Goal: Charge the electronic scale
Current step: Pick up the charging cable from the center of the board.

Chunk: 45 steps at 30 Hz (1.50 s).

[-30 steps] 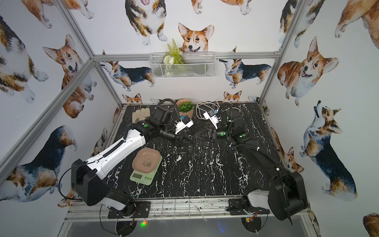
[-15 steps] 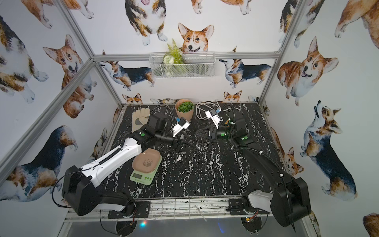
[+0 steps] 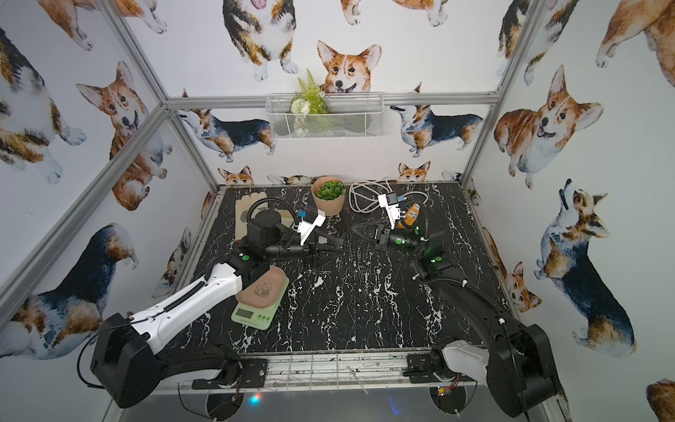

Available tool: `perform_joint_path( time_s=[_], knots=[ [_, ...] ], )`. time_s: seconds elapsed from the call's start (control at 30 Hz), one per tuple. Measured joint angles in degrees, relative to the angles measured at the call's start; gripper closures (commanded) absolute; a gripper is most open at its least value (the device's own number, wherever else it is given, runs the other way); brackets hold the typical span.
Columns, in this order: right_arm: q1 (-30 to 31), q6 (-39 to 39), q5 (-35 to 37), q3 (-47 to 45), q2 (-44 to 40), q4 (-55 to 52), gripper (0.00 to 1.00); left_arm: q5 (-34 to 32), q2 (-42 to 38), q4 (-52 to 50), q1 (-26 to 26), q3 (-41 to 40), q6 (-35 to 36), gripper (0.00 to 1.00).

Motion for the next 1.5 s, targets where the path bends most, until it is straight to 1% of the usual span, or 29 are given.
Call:
perform_joint_path(
  time_s=[0.13, 0.53, 0.63, 0.77, 0.9, 1.0, 1.07, 1.13, 1.27, 1.37, 1.5],
  knots=[
    [0.0, 1.9, 0.9, -0.2, 0.6, 2.1, 1.00, -0.2, 0.3, 0.3, 0.0, 0.0, 0.0, 0.53],
    [0.0, 6.9, 0.0, -2.1, 0.7, 8.6, 1.00, -1.6, 2.2, 2.2, 0.0, 0.8, -1.0, 0.54],
    [0.0, 7.5, -0.2, -2.1, 0.0, 9.7, 1.00, -2.0, 2.7, 2.1, 0.1, 0.8, -0.9, 0.51],
    [0.0, 8.3, -0.2, -2.1, -0.8, 10.1, 1.00, -2.3, 3.0, 2.1, 0.3, 0.8, -0.9, 0.51],
    [0.0, 8.5, -0.1, -2.8, -1.2, 10.5, 1.00, -1.9, 2.1, 2.4, 0.4, 0.8, -1.0, 0.58],
    [0.0, 8.5, 0.0, -3.3, -1.2, 10.5, 1.00, -1.4, 1.0, 3.1, 0.4, 0.8, -1.0, 0.59],
    [0.0, 8.5, 0.0, -3.3, -1.1, 10.6, 1.00, -1.2, 0.7, 3.7, 0.4, 0.8, -1.0, 0.62],
    [0.0, 8.6, 0.0, -3.4, -0.8, 10.6, 1.00, -0.9, 0.6, 3.8, 0.4, 0.7, -1.0, 0.68],
    [0.0, 9.0, 0.0, -3.4, -0.6, 11.4, 1.00, -0.6, 0.6, 4.0, 0.4, 0.7, -1.0, 0.74],
    [0.0, 9.2, 0.0, -3.4, -0.5, 12.3, 1.00, -0.6, 0.6, 4.0, 0.4, 0.7, -1.0, 0.83],
    [0.0, 9.6, -0.2, -3.6, -0.3, 12.7, 1.00, -0.6, 1.0, 4.0, 0.4, 0.9, -1.0, 0.88]
  ],
)
